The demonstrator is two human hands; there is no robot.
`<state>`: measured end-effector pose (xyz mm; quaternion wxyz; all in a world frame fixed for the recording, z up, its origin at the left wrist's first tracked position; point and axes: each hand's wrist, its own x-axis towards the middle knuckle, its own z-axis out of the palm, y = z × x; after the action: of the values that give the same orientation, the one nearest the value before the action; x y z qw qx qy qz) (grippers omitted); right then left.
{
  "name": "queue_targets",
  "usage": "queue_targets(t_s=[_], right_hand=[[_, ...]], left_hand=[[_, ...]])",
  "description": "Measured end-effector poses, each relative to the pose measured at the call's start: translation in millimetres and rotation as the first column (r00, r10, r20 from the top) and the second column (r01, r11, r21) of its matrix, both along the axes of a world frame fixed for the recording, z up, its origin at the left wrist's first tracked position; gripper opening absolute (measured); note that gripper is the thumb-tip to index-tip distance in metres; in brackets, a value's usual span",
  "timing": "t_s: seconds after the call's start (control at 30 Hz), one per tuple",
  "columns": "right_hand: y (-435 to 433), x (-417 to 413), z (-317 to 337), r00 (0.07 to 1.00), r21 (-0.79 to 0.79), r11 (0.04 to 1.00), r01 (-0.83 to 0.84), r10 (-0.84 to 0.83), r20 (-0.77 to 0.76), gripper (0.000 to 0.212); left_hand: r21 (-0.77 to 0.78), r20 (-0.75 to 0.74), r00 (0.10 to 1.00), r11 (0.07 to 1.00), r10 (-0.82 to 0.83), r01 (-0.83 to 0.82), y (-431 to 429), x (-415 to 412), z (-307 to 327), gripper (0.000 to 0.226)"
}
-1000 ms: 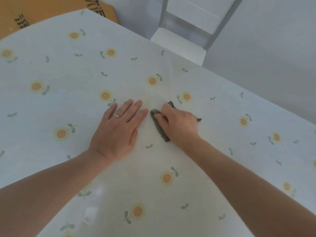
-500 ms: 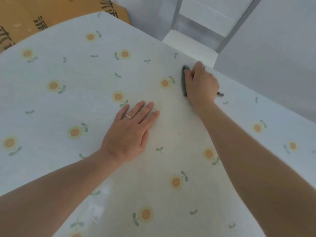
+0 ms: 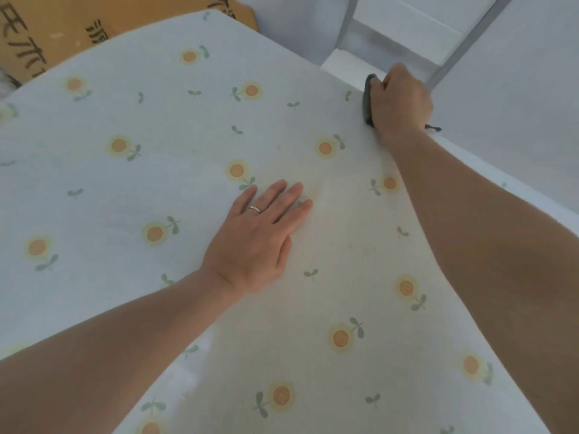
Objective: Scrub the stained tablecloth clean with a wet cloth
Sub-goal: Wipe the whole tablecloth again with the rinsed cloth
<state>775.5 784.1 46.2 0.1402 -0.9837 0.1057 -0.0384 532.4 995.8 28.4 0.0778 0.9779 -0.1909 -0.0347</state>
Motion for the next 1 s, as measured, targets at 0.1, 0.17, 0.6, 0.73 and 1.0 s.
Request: queue_targets(t_s=[0.1,0.17,0.6,0.73,1.0], right_hand=[[9,-46,-1,1.000,0.007,1.000,-0.024,0.024,0.019,0.030],[18,-109,-3,0.996,0.012,0.996,-0.083,0.083,-0.032,0.030],[46,-35,-6,0.996,-0.040,0.996,-0.081,0.083,0.041,0.030],[43,3,-8,0.998,-0.013,0.998,-0.055,0.056,0.032,0.030],[64,-159,-2,0.986,0.008,0.991,-0.130,0.130,-0.102,0.029]], left_hand=[[0.007,-0.004,1.000,1.000,-0.001,0.001,1,0,1,0.060],[0.005,-0.013,1.000,1.000,0.000,0.000,0,0,2,0.060],[-0.022,-0.016,1.000,1.000,0.011,-0.011,0,0,3,0.061],[-0.025,0.003,1.000,1.000,0.009,-0.009,0,-2,2,0.059],[-0.038,-0.001,1.000,0.999,0.010,-0.010,0,-3,4,0.059]])
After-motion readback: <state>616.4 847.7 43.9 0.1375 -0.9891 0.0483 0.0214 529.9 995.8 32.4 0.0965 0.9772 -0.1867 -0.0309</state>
